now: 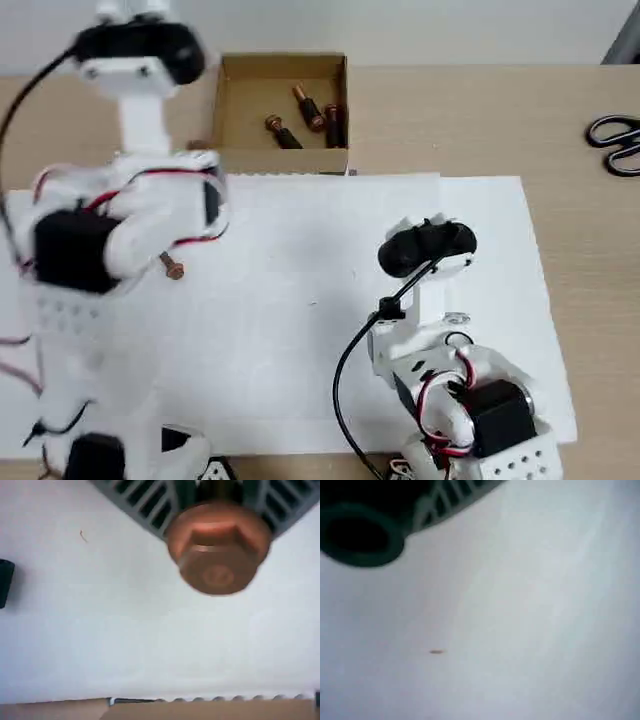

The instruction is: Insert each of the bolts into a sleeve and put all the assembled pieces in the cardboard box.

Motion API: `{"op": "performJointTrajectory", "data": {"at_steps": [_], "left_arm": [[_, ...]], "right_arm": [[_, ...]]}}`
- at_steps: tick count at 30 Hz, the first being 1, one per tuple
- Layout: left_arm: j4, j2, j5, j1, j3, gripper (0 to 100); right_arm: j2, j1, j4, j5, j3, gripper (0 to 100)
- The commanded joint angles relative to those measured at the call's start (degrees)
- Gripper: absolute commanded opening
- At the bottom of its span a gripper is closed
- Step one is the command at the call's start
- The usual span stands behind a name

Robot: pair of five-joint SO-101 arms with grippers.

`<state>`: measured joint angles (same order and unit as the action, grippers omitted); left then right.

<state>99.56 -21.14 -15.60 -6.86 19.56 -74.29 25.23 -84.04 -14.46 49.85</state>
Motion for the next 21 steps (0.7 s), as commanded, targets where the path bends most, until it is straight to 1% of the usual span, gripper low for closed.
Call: {"op": "performJointTrajectory", "data": {"at_steps": [1, 2, 4, 7, 9, 11, 16, 19, 21], "left_arm": [[0.44, -6.51, -0.88, 0.62, -5.58, 1], [0.44, -8.09, -2.02, 0.70, -7.08, 1], [0.26, -12.13, -8.62, 0.79, -9.54, 1], [-1.85, -19.69, -17.32, 1.32, -14.64, 1], [-4.40, -25.05, -19.08, 1.41, -20.88, 1], [-7.91, -30.68, -19.87, 1.49, -28.97, 1], [-18.99, -47.21, -27.16, 1.23, -49.89, 1], [-26.29, -55.82, -29.19, 1.14, -60.53, 1], [-30.51, -60.57, -29.63, 1.14, -66.77, 1]], "right_arm": [[-0.66, 1.98, 2.07, 0.70, -2.81, 0.3], [-0.66, 2.68, 2.07, 1.32, -2.81, 0.3], [-0.75, 4.09, 2.07, 2.99, -2.81, 0.3], [-3.65, 4.79, 2.07, 3.34, -2.81, 0.3], [-7.25, 4.70, 2.24, 4.31, -1.67, 0.3], [-11.74, 4.53, 3.91, 7.82, 1.58, 0.3], [-24.57, 4.44, 9.80, 14.24, 11.25, 0.2], [-29.23, 4.62, 12.09, 15.65, 17.32, 0.2], [-29.85, 4.79, 14.29, 15.74, 19.43, 0.2]]}}
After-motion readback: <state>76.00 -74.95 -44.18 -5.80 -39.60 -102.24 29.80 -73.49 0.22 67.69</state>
